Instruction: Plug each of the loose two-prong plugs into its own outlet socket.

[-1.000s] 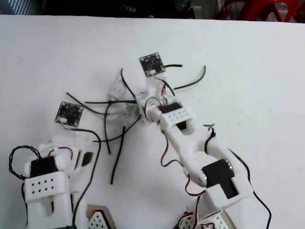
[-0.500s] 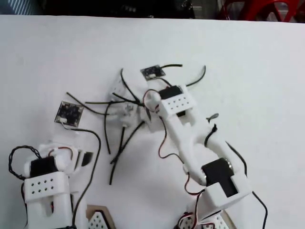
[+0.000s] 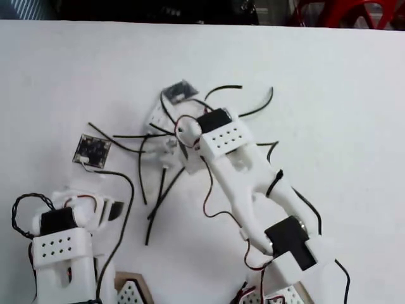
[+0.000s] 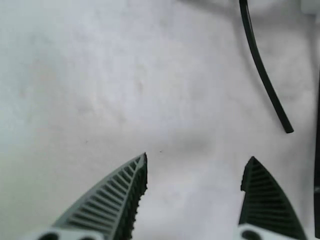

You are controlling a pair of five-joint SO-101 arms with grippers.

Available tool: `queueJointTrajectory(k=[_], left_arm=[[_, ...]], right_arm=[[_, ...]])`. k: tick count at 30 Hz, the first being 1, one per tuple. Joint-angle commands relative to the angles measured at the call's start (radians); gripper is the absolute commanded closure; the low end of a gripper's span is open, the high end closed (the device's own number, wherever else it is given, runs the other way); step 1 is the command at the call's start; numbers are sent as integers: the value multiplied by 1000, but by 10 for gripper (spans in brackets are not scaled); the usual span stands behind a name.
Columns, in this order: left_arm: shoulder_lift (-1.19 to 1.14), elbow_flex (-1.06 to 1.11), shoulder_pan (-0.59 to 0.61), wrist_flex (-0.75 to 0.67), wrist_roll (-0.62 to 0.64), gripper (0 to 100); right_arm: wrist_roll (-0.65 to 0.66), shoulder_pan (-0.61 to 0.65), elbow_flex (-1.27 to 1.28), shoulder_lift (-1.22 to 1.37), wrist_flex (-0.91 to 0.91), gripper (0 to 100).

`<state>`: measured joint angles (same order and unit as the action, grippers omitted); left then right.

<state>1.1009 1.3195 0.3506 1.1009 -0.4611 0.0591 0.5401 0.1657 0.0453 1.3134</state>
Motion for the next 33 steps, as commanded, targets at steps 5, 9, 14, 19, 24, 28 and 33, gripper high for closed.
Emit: queueJointTrajectory(k=[5, 9, 14, 19, 24, 28, 33], left_arm=[[16, -5, 8, -18, -5, 699], [16, -5, 8, -18, -5, 699], [16, -5, 8, -18, -6, 699], [16, -5, 8, -18, -6, 699], [16, -5, 8, -18, -6, 699], [16, -5, 8, -18, -6, 699], [16, -5, 8, -18, -6, 699]], right_arm=[[-167, -22, 72, -47, -369, 978], [-167, -33, 196, -12, -559, 978], [-166, -124, 229, 99, -587, 981], [-66, -154, 227, 48, -309, 981], [98, -87, 233, -93, 39, 981], [193, -39, 232, -188, 213, 981], [216, -39, 232, -309, 278, 979]])
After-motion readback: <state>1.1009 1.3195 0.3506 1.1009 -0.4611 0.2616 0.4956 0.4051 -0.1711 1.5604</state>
